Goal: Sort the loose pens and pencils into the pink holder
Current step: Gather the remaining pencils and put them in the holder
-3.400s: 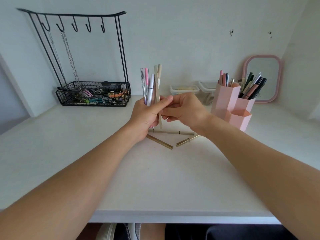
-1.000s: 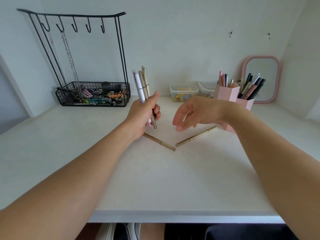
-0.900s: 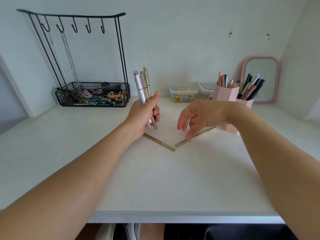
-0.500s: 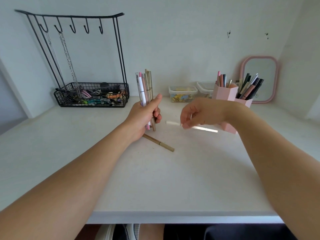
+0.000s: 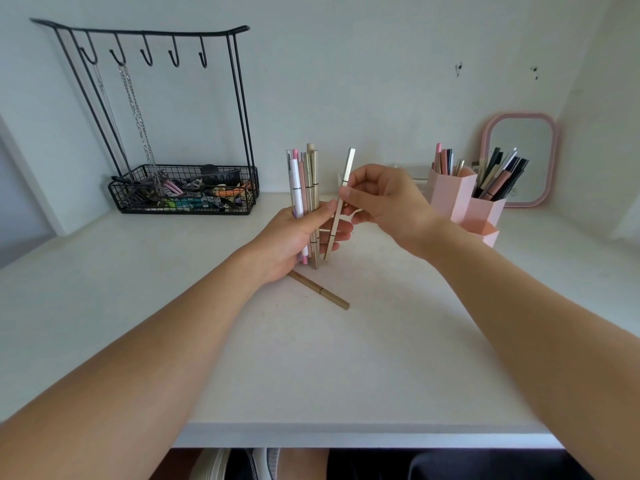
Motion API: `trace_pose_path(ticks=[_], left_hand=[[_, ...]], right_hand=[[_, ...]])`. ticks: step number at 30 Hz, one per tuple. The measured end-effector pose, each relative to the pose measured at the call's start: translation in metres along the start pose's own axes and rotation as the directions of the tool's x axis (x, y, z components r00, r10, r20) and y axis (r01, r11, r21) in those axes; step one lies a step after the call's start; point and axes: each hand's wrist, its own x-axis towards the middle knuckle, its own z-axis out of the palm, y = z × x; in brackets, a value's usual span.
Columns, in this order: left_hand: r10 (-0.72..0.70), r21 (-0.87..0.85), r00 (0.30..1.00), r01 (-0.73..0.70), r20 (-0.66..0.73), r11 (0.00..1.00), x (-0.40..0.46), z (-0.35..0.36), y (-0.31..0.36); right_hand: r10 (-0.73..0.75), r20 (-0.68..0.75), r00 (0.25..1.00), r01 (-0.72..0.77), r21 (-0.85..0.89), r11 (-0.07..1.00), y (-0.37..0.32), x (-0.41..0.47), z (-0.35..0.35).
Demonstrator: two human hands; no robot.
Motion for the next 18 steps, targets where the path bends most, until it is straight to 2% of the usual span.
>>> trace_pose_path(ticks=[6,12,16,18], left_hand=[[0.016,0.062,0.999,-0.018,0.035,0.998,0.000,-0.001,-0.002],[0.050,0.187,0.998,-0.044,-0.025,0.981,0.002,0.000,-0.006],[0.097,0.146,0.991,-0.083,-0.091,0.986,0.005,-0.001,-0.006],[0.113,0.100,0.982,-0.099,-0.152,0.990,0.006,-0.002,-0.005]], right_hand=[[0.033,-0.093,0.995,-0.038,-0.058,0.998,0.001,-0.003,0.005],[0.022,-0.051,0.998,-0.028,-0.120,0.992,0.002,-0.008,0.016],[-0.040,-0.118,0.992,0.006,-0.271,0.963,-0.003,-0.008,0.018],[-0.018,-0.072,0.997,-0.006,-0.326,0.945,-0.008,-0.011,0.018]])
